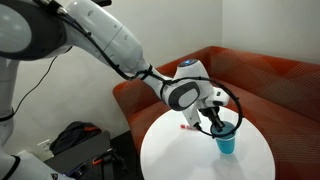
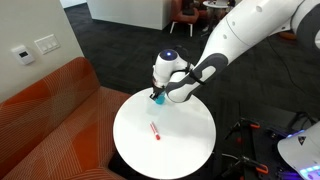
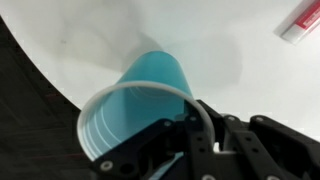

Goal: Move the light blue cup to the right then place the red marker inside the cup

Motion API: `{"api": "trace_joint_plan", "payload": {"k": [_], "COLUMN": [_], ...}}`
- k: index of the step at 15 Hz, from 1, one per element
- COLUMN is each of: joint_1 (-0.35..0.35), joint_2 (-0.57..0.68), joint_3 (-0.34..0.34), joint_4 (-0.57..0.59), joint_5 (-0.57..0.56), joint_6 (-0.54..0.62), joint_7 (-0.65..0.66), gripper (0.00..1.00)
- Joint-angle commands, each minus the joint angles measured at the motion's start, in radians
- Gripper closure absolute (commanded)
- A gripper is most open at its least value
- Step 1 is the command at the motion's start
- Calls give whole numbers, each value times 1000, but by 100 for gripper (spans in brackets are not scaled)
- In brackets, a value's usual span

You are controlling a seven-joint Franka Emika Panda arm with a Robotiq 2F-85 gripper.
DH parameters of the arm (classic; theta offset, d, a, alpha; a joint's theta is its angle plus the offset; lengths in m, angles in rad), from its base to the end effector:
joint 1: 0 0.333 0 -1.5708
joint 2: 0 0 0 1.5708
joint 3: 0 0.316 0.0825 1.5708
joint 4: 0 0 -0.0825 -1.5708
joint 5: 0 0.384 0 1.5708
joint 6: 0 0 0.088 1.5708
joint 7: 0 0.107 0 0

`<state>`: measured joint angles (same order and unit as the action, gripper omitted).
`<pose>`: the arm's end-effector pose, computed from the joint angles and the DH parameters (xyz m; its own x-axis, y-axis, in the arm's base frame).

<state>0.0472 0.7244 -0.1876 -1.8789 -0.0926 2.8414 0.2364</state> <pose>0.6465 -0.0789 0.1507 0.9427 -0.2051 0.2631 -0.2411 -0.9640 0.1123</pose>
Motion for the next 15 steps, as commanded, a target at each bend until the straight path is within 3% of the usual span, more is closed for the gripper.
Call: {"api": "trace_joint_plan", "payload": {"k": [1, 3, 4, 5, 13, 15], "joint_1": [-20, -24, -26, -28, -19, -16], "joint_2": [27, 36, 39, 41, -6, -34], "joint_3": [18, 22, 23, 25, 15, 13], "joint_4": [53, 63, 68, 71, 28, -2], "joint_5": [23, 25, 26, 26, 27, 29], "joint_6": [-41, -46, -47, -49, -50, -49], "joint_7": [-35, -37, -37, -37, -19, -14], "gripper": [99, 99, 69, 68, 9, 0]}}
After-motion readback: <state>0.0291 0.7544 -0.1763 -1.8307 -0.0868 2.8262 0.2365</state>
